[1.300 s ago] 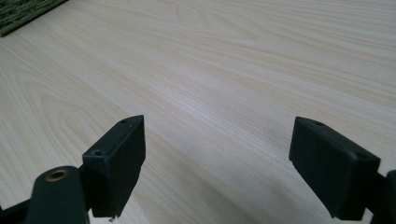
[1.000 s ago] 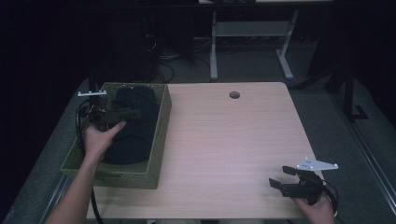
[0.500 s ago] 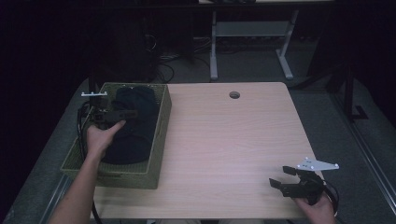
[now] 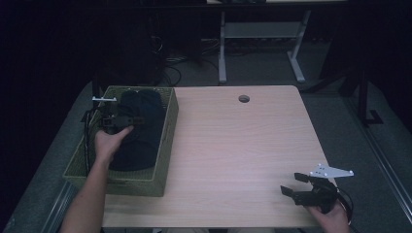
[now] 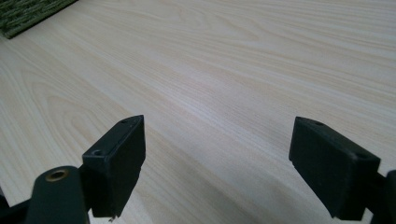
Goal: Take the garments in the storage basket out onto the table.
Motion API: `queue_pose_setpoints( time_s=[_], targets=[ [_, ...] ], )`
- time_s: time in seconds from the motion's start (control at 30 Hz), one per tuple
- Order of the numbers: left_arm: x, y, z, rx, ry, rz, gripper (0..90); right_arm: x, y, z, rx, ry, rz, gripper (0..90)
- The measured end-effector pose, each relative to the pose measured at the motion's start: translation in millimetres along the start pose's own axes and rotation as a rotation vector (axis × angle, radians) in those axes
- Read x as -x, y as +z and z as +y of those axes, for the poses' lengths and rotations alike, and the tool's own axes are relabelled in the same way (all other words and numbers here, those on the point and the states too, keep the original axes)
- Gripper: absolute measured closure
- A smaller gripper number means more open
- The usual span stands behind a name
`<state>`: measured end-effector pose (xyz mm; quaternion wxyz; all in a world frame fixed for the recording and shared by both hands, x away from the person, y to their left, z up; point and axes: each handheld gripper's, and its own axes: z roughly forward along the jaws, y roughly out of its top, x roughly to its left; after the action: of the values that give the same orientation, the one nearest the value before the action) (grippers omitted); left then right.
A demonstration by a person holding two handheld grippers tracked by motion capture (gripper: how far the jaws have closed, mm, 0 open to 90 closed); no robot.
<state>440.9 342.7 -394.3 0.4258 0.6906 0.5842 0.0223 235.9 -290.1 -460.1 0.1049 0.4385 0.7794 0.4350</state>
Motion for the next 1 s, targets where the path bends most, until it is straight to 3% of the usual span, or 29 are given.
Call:
queue_pose_setpoints(
  time_s=[0.37,0.6,1.0],
  targets=[
    [-12.1,14.6,-2.0,-0.098,-0.058,0.055,25.6,-0.1,-1.4,0.4,0.002,0.0,0.009,18.3],
    [-19.4,16.5,-0.4,-0.129,-0.095,0.067,25.5,-0.4,-1.6,0.6,0.002,-0.003,0.013,18.4],
    [-27.3,28.3,-5.7,-0.243,-0.113,0.088,25.8,-1.8,-1.6,1.0,0.001,-0.012,0.018,18.5]
  ],
)
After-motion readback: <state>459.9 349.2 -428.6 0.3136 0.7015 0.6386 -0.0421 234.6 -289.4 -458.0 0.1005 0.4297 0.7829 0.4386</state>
